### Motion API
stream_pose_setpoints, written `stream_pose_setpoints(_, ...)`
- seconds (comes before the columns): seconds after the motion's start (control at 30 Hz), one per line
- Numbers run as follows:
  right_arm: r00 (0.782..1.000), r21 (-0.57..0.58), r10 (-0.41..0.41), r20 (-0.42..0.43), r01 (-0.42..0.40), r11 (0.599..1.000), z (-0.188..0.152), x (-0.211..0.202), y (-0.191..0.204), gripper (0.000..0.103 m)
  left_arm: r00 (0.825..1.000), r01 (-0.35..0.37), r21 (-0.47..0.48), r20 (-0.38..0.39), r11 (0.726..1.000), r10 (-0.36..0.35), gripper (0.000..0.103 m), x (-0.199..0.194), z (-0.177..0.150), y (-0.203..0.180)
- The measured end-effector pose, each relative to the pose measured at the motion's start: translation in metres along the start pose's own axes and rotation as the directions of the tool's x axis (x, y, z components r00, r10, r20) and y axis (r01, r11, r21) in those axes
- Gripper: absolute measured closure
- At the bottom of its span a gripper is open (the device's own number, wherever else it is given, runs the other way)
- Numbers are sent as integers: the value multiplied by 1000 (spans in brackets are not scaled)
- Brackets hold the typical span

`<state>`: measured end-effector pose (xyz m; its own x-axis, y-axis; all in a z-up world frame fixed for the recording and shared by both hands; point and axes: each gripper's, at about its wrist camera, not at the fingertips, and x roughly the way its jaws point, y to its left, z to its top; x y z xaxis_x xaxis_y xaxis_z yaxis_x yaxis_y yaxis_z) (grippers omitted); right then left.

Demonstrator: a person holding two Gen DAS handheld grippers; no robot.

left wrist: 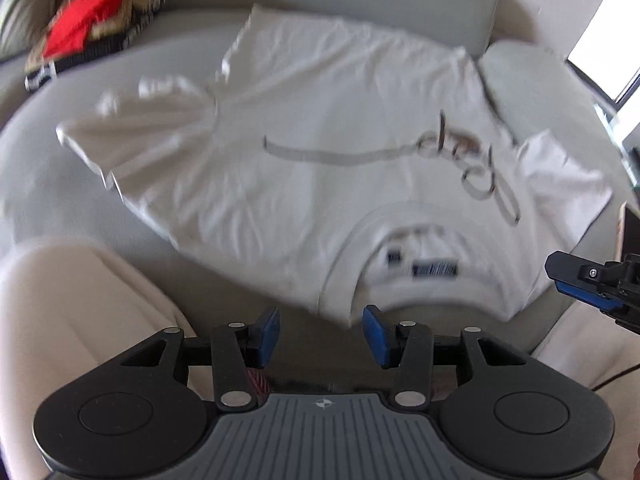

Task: Fold clothes

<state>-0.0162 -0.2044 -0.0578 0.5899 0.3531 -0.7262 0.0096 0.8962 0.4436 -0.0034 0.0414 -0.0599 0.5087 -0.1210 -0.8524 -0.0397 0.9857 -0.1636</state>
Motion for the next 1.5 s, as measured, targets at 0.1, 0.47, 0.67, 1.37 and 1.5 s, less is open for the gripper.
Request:
stream_pose_setpoints(0.1,998,-36,31,57,-28,999,16,-18,14,59,998,26,4,65,1000,-26,57,-24,18,1)
stream_pose_setpoints(0.47,978,-148,52,200,-22,989,111,-58,62,34,936,66,-11,346,998,-59,29,-113,115,8)
stream_pose_setpoints(0.67,947,-121,-30,321,73,990,177,-62,51,19,891,60,-86,454,994,-15,16,-112,174,29)
stream_pose_setpoints(1.37,984,257,-103,143,63,964,369,274,-133,53,969,141,-273,235,952,-76,54,234,361,155)
stream_pose_setpoints(1.5,988,234,-49,148,13,972,388,299,-151,58,968,163,-222,222,961,-113,55,263,380,159)
